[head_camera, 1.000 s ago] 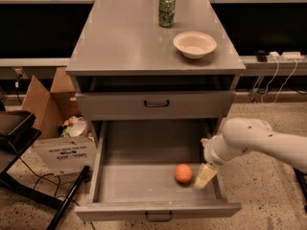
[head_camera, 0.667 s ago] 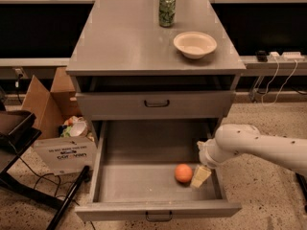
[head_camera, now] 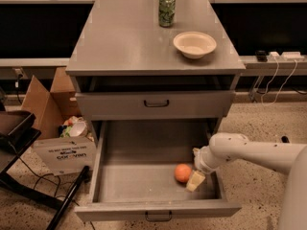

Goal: Pick orange from middle drawer and place on counter

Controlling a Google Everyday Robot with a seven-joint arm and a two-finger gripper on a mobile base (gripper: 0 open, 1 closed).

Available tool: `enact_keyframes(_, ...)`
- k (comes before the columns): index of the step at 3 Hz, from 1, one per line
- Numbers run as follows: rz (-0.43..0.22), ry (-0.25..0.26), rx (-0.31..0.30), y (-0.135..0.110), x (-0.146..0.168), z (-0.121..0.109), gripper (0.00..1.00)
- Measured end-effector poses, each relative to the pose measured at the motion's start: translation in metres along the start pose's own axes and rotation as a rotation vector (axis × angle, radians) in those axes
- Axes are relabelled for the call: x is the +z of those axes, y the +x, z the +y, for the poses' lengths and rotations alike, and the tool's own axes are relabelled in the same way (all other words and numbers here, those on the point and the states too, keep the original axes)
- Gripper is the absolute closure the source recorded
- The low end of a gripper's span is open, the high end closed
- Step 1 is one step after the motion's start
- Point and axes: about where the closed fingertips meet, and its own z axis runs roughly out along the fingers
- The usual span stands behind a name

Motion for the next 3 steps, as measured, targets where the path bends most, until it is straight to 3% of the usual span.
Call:
enact_keyframes(1,-0.015,-0.028,0.023,0.004,0.021,0.009,0.0)
enact_keyframes(2,-0.041,-0.048,0.043,0.005,0.037,0.014,0.16)
enact_keyframes(3,-0.068,-0.063,0.048,-0.001,0.048,0.015,0.39)
